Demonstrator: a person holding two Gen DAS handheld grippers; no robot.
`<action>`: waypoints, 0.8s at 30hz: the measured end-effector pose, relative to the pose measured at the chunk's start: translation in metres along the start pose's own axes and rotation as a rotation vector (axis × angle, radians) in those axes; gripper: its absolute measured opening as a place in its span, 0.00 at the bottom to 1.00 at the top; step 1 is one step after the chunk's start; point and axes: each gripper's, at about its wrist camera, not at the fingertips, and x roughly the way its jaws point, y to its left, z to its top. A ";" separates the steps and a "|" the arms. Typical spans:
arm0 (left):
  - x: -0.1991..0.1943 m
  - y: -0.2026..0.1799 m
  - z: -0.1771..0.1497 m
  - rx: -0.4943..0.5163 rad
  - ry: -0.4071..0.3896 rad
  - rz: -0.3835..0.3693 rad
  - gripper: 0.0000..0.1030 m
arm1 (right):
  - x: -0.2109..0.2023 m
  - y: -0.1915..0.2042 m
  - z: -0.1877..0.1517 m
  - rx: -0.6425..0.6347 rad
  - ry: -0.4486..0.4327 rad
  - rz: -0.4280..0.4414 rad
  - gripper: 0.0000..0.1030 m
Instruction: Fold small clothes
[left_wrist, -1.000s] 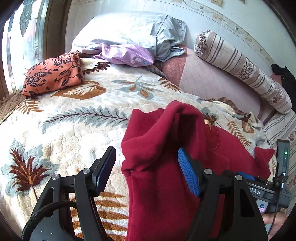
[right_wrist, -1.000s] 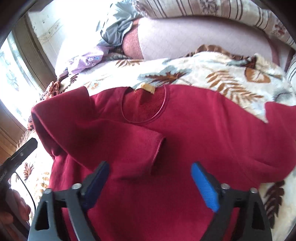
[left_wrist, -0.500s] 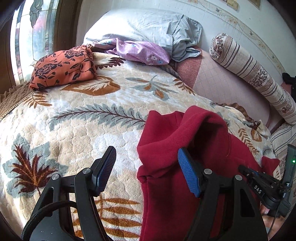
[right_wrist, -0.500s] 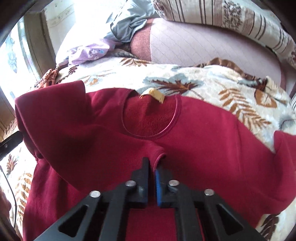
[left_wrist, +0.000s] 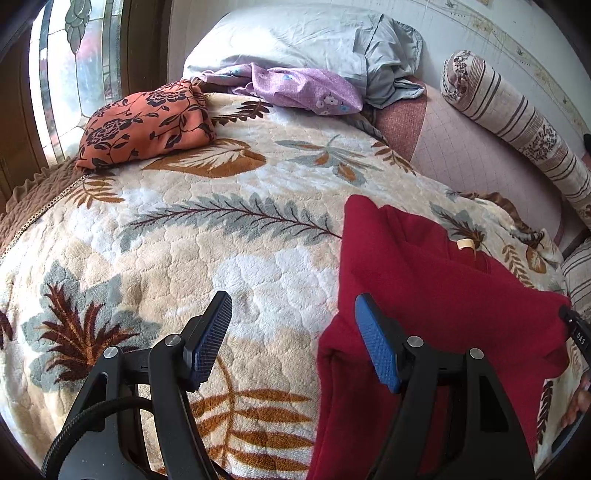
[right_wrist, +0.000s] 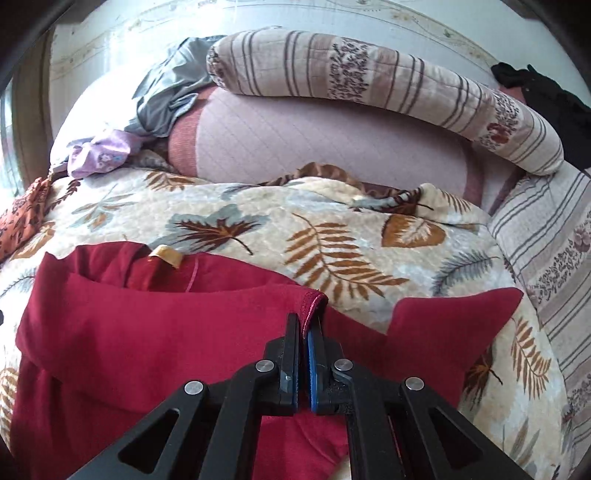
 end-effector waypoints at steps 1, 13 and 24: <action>0.002 0.000 -0.001 0.005 0.013 0.012 0.68 | 0.006 -0.003 -0.002 -0.003 0.008 -0.028 0.03; -0.015 0.006 -0.008 0.127 0.093 -0.100 0.68 | 0.010 0.010 -0.005 0.065 0.056 0.114 0.69; 0.015 0.001 -0.028 0.160 0.215 -0.092 0.68 | -0.006 0.175 0.042 -0.158 0.027 0.558 0.70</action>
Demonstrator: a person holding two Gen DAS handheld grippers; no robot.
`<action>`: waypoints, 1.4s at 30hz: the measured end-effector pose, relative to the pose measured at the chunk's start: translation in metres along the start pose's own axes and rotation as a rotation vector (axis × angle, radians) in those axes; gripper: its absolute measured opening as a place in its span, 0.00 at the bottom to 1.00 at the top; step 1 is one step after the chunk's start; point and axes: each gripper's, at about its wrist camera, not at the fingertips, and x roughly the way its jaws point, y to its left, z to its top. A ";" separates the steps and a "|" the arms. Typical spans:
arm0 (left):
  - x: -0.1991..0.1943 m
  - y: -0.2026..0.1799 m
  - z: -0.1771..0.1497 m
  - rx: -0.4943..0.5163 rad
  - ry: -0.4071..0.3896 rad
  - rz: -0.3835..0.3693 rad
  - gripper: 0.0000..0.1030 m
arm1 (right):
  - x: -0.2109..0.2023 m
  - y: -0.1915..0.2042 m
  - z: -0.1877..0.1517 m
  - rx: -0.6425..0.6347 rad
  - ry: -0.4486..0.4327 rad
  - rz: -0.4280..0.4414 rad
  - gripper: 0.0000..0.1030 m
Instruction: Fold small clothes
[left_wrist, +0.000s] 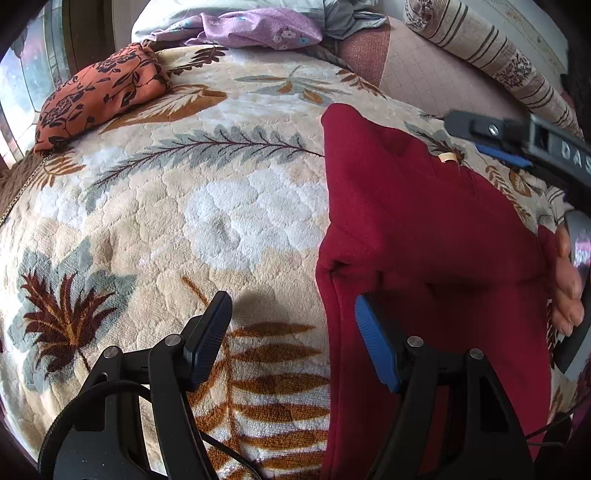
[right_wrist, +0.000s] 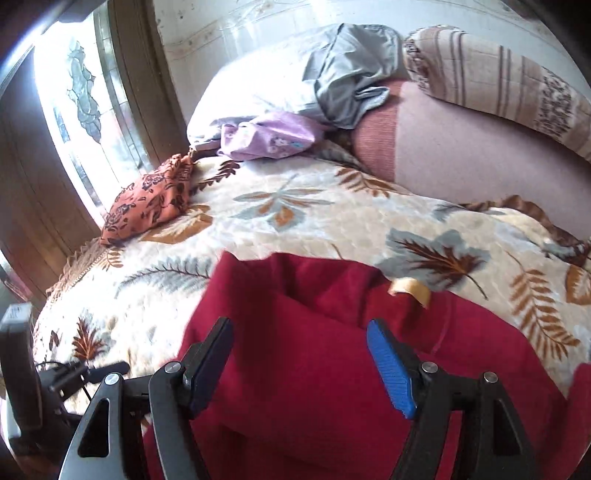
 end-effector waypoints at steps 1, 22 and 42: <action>0.002 0.001 0.000 0.002 0.001 0.013 0.68 | 0.010 0.003 0.008 -0.002 0.005 0.014 0.70; 0.004 0.017 0.005 -0.062 -0.027 -0.014 0.68 | 0.142 0.055 0.054 -0.127 0.118 0.046 0.06; -0.019 0.063 0.011 -0.176 -0.111 0.120 0.68 | 0.030 0.077 -0.061 -0.345 0.075 0.125 0.55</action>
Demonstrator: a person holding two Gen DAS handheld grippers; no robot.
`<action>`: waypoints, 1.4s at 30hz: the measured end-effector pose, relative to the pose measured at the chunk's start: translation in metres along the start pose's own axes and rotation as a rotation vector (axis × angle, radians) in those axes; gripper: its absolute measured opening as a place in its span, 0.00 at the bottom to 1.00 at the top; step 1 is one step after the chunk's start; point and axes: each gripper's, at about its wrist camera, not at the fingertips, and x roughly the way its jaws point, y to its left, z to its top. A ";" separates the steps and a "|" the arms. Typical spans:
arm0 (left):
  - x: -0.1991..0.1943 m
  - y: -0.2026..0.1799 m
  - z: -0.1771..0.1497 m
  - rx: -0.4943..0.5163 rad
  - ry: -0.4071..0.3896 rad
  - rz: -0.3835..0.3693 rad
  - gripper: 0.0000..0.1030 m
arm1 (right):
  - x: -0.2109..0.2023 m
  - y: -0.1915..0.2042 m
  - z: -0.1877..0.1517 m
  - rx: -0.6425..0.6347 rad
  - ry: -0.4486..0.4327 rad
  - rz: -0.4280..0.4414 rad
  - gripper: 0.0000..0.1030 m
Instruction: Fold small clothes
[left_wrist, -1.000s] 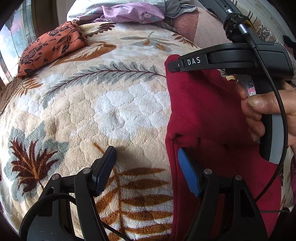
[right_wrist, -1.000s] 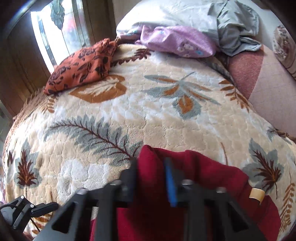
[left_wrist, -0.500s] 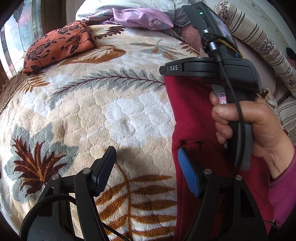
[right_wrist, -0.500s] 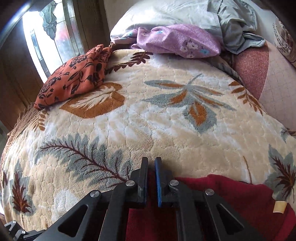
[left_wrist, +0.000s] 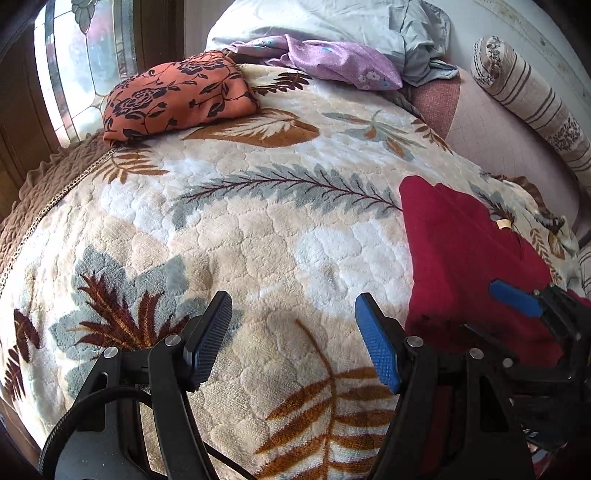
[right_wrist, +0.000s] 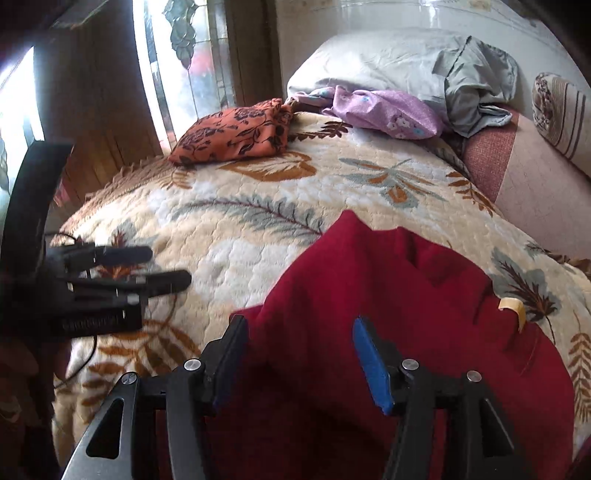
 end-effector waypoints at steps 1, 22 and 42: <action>0.000 0.000 0.000 -0.003 0.003 -0.004 0.68 | 0.005 0.007 -0.007 -0.029 0.010 -0.037 0.55; -0.012 -0.025 0.008 -0.007 -0.057 -0.147 0.68 | -0.012 -0.023 -0.016 0.204 0.016 -0.054 0.50; 0.030 -0.054 -0.003 0.110 0.066 -0.058 0.68 | 0.085 -0.052 0.067 -0.033 0.079 -0.124 0.04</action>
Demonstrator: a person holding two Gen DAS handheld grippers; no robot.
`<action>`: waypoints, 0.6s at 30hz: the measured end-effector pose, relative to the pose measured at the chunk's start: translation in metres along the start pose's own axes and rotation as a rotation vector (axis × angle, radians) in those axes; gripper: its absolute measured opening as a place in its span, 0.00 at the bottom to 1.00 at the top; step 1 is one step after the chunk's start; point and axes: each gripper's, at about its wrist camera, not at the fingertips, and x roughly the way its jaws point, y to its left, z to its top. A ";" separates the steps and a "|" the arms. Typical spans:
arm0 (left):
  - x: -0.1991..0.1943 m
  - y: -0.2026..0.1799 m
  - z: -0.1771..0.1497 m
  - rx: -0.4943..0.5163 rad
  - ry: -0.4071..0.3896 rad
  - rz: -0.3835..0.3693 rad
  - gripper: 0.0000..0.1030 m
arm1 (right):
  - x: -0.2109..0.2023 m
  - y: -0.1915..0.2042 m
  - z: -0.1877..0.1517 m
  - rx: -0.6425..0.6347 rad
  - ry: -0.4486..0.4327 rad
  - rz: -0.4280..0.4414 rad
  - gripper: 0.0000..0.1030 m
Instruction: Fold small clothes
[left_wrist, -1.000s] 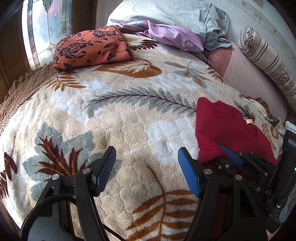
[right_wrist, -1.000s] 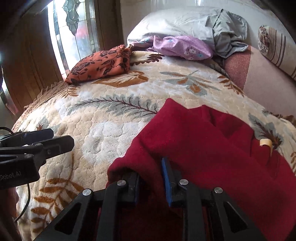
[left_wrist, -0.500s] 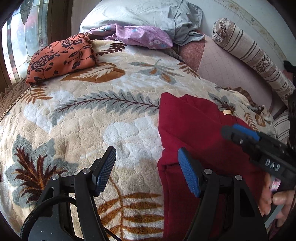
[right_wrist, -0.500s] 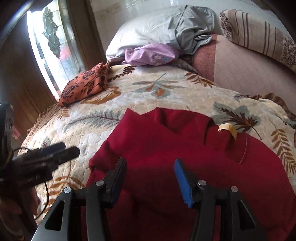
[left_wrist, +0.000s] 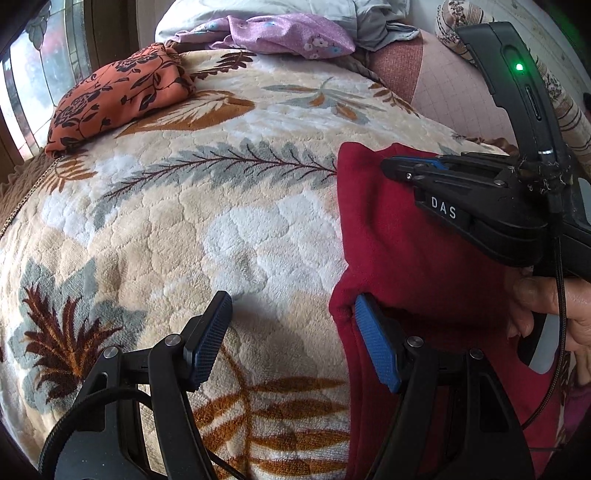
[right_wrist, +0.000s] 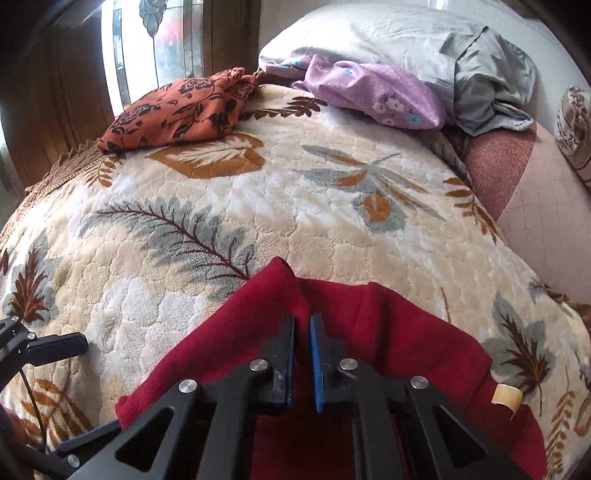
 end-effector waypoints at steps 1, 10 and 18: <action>0.000 -0.001 0.000 0.002 -0.002 0.005 0.68 | -0.002 -0.004 0.000 0.015 -0.013 -0.027 0.04; -0.001 0.000 0.001 -0.005 0.001 -0.004 0.68 | -0.006 -0.011 -0.004 0.149 -0.013 -0.056 0.07; -0.024 0.006 0.002 -0.041 -0.065 -0.030 0.68 | -0.127 -0.073 -0.105 0.251 -0.067 -0.264 0.80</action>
